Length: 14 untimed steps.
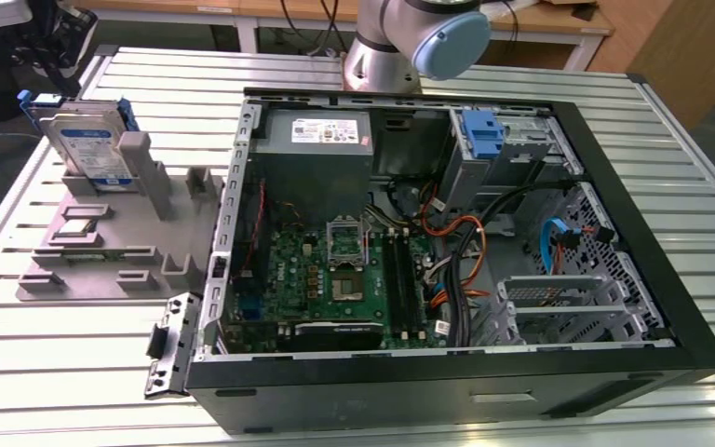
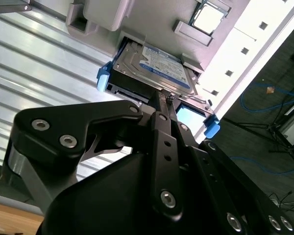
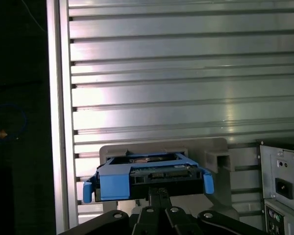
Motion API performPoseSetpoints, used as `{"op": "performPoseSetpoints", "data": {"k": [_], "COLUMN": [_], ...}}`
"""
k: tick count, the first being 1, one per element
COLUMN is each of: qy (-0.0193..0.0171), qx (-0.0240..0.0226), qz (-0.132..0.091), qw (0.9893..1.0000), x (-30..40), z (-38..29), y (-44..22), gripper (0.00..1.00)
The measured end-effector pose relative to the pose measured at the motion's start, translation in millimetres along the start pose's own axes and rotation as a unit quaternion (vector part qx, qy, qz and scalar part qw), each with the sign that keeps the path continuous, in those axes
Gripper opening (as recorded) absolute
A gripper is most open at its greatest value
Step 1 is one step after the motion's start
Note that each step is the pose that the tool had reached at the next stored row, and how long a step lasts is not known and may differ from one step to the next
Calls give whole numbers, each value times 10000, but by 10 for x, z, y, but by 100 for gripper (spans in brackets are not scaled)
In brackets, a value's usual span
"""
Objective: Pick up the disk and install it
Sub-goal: 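Reach for the disk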
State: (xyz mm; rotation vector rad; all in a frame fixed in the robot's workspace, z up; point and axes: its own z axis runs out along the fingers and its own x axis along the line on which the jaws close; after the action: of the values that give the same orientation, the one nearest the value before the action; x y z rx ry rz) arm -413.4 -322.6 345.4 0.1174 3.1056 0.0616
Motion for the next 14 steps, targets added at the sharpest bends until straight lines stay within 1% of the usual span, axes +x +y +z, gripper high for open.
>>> {"op": "performPoseSetpoints", "data": {"k": [14], "qy": [-1], "qx": [5], "qz": [0], "qw": [10000], "x": [0], "z": [-9], "y": [0], "gripper": [10]}}
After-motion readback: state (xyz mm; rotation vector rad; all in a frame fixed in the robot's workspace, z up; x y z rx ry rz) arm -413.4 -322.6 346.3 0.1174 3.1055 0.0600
